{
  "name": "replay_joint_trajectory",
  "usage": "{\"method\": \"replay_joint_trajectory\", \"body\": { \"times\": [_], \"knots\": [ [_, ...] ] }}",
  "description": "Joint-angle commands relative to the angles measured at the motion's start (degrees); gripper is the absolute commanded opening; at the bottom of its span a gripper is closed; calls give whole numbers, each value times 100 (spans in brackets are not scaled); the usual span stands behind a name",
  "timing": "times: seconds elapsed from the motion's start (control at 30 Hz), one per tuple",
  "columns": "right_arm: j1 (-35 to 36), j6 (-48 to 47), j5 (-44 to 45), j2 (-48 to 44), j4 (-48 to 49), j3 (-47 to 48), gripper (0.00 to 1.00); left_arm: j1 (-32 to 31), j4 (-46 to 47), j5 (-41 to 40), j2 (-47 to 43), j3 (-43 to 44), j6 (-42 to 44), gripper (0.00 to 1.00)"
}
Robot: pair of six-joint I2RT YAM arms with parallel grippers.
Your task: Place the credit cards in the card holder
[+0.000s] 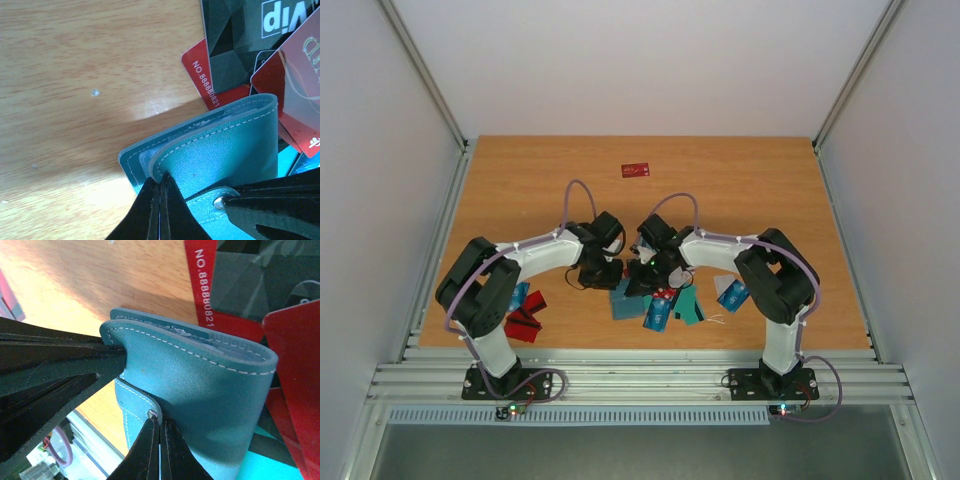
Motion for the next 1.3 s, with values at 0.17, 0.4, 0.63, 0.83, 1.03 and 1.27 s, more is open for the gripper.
{"method": "replay_joint_trajectory", "body": {
  "times": [0.17,0.4,0.63,0.83,1.03,1.27],
  "knots": [
    [-13,136,850,60,-1663,391,1,-13,-11,-227,186,-240,-28,0],
    [70,274,347,61,-1368,443,1,-11,21,-194,177,-257,-24,0],
    [111,396,-123,140,-862,413,1,-9,47,-168,162,-293,-45,0],
    [121,472,-318,120,-567,398,1,-7,34,-189,115,-319,-47,0],
    [141,511,-444,129,-391,487,1,-11,35,-172,118,-330,-47,0],
    [167,481,-393,171,-349,308,1,-8,20,-188,128,-303,-37,0]
  ]
}}
